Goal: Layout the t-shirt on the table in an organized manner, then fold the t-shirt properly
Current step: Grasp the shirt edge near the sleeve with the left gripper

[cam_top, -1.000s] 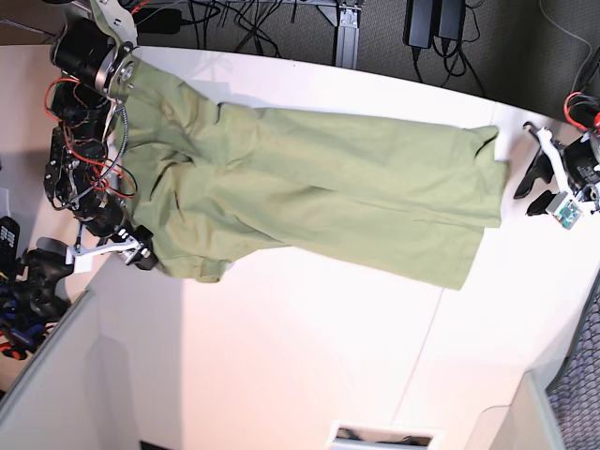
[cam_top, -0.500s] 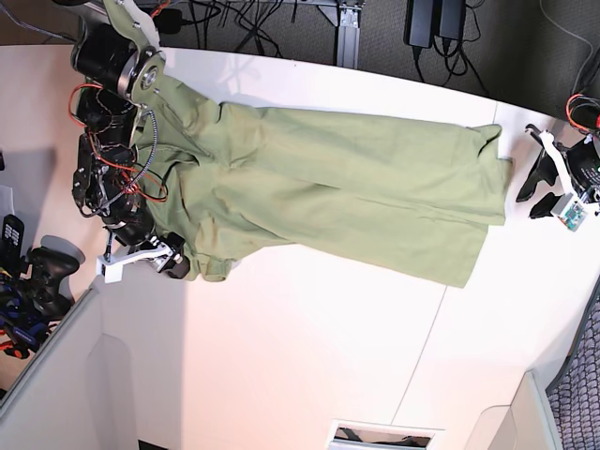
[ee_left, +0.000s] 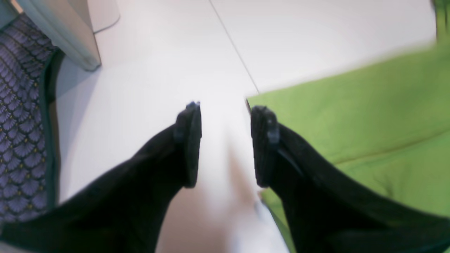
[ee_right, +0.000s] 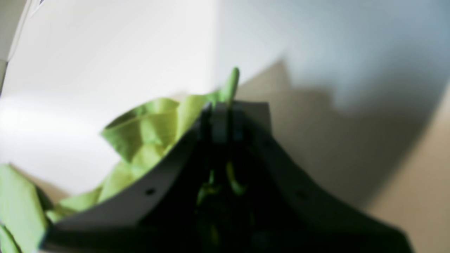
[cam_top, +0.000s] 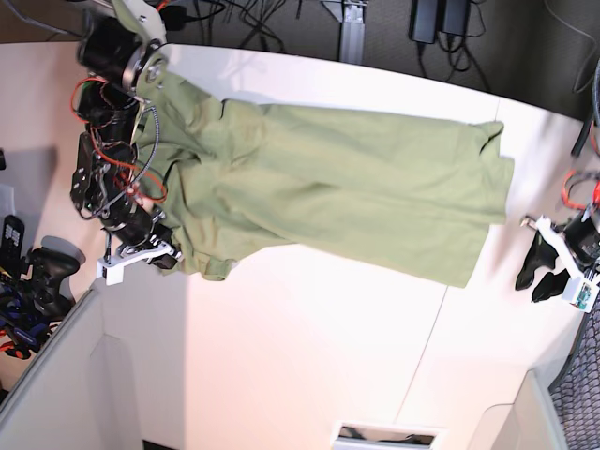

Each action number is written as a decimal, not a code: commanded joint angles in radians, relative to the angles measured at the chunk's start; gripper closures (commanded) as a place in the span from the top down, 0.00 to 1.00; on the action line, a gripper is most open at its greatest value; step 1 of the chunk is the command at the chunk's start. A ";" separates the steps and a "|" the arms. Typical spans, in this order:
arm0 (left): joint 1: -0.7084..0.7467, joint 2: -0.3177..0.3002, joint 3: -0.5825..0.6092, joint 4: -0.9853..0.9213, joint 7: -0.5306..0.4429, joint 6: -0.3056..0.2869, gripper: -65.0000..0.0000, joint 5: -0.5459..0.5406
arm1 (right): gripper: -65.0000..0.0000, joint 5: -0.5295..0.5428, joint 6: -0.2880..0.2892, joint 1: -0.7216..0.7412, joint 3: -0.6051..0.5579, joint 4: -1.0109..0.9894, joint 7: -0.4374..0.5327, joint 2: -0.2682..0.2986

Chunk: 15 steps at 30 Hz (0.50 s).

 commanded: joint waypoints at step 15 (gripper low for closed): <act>-0.418 0.178 0.152 -0.639 -0.022 -0.053 0.47 -0.045 | 0.00 0.014 0.006 0.029 0.000 0.018 -0.037 0.009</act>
